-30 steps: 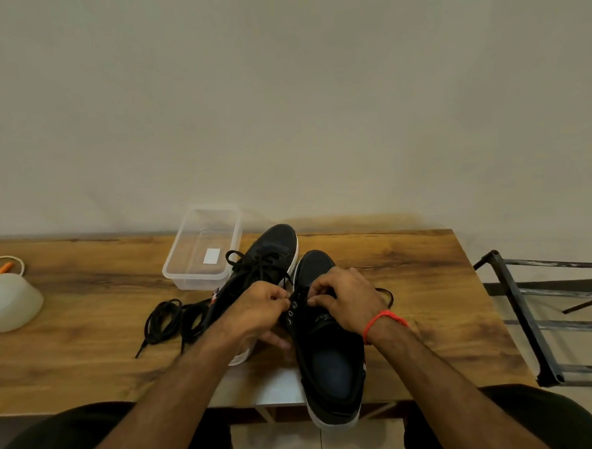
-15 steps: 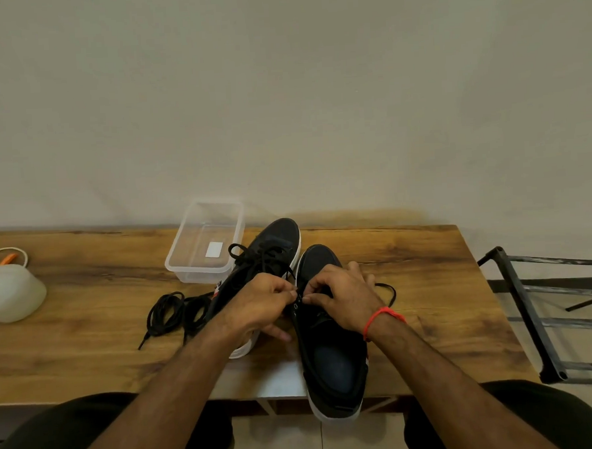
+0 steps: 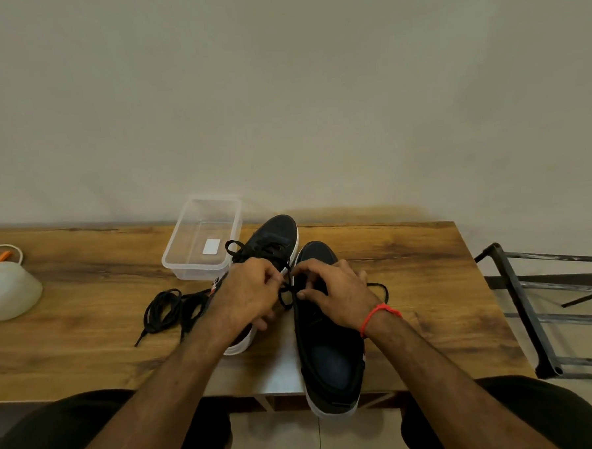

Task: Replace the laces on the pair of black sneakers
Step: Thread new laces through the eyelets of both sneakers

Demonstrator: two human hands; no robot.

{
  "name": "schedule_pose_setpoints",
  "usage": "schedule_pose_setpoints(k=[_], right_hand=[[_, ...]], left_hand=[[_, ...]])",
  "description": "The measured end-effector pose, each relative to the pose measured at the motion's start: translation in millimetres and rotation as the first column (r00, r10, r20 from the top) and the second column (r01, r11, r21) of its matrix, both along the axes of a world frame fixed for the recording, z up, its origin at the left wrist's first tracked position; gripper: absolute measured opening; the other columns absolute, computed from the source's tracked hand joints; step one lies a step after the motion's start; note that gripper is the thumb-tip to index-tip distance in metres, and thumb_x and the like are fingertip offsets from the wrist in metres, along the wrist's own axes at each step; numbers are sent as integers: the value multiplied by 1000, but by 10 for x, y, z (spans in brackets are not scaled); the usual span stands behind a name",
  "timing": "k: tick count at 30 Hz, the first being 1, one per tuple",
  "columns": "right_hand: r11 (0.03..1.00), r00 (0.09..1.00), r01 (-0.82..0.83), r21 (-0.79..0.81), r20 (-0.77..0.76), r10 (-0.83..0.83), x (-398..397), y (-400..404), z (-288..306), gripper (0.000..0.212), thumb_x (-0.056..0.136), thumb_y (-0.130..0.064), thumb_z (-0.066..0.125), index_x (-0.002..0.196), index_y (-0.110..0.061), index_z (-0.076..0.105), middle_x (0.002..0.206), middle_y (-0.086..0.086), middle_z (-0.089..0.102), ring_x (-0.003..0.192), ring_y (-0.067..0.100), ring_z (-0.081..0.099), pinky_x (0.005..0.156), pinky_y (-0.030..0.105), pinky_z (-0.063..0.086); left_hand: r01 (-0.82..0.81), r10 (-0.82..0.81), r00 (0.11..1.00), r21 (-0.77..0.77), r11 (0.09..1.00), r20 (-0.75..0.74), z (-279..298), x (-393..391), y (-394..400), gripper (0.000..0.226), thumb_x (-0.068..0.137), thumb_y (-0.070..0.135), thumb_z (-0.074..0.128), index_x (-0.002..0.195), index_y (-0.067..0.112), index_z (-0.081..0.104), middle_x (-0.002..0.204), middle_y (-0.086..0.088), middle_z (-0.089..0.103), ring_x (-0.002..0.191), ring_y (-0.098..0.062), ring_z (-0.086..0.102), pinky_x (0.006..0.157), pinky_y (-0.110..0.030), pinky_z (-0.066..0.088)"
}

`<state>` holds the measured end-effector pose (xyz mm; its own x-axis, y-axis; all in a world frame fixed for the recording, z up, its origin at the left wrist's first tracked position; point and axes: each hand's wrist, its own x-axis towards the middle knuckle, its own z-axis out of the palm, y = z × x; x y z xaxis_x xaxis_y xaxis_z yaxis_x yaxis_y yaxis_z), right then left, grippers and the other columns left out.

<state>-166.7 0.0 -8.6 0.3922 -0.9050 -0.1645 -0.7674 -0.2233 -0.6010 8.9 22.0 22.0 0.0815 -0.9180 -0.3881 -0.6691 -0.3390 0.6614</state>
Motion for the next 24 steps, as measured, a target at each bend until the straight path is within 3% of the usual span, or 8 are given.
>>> schedule_pose_setpoints(k=[5, 9, 11, 12, 14, 17, 20, 24], right_hand=[[998, 993, -60, -21, -103, 58, -12, -2, 70, 27, 101, -45, 47, 126, -45, 57, 118, -14, 60, 124, 17, 34, 97, 44, 24], [999, 993, -38, -18, -109, 35, 16, 15, 88, 33, 98, -59, 41, 114, -39, 63, 107, -9, 58, 118, 18, 37, 97, 44, 25], [999, 989, -39, -27, -145, 34, 19, 15, 77, 34, 96, -63, 43, 107, -38, 63, 102, -8, 54, 115, 18, 37, 98, 45, 27], [998, 988, -36, -47, -152, 29, 20, 14, 71, 30, 96, -61, 46, 106, -38, 63, 101, -8, 52, 116, 19, 37, 98, 44, 27], [996, 991, -20, -81, -133, 9, 26, 4, 48, 23, 97, -54, 49, 106, -38, 63, 100, -8, 48, 115, 19, 36, 94, 41, 27], [995, 1000, 16, -101, -3, -16, 45, -25, 17, 18, 98, -50, 52, 103, -38, 65, 102, -10, 51, 111, 17, 38, 91, 40, 29], [987, 953, 94, -132, 300, -51, 58, -62, 33, 10, 98, -43, 57, 92, -39, 65, 96, -11, 58, 104, 18, 49, 91, 40, 36], [989, 839, 124, -81, 540, -61, 55, -94, 111, 23, 99, -43, 55, 98, -28, 72, 95, -7, 68, 99, 17, 61, 90, 38, 46]], left_hand=[[-355, 241, 893, -265, 897, -380, 124, 232, -144, 15, 108, 27, 46, 105, 20, 59, 99, 0, 75, 87, -17, 74, 73, -38, 62], [-571, 204, 107, 108, 814, -973, 336, 355, -236, 20, 109, 23, 41, 101, 11, 56, 67, 3, 63, 70, -15, 70, 68, -32, 61], [-562, 147, -54, 151, 813, -988, 434, 446, -219, 19, 107, 24, 44, 91, 20, 51, 58, 9, 43, 47, -5, 45, 45, -17, 43], [-566, 149, 22, 110, 817, -989, 466, 480, -213, 16, 106, 23, 45, 92, 22, 53, 57, 10, 37, 43, -4, 33, 39, -17, 28], [-511, 182, 442, -80, 856, -878, 462, 476, -190, 18, 104, 19, 45, 98, 22, 61, 58, 8, 38, 42, -6, 26, 38, -20, 17], [-64, 12, 969, -205, 977, -246, 331, 305, -98, 23, 105, 37, 49, 101, 32, 72, 75, 9, 66, 53, -6, 52, 48, -23, 35], [206, -197, 969, 43, 978, -151, 192, 102, 17, 28, 103, 46, 51, 105, 25, 69, 92, 5, 74, 51, -3, 57, 47, -17, 42], [21, -91, 925, -189, 982, -369, 189, 9, -13, 21, 104, 24, 56, 99, 10, 71, 69, -1, 65, 49, -8, 47, 44, -18, 35]])
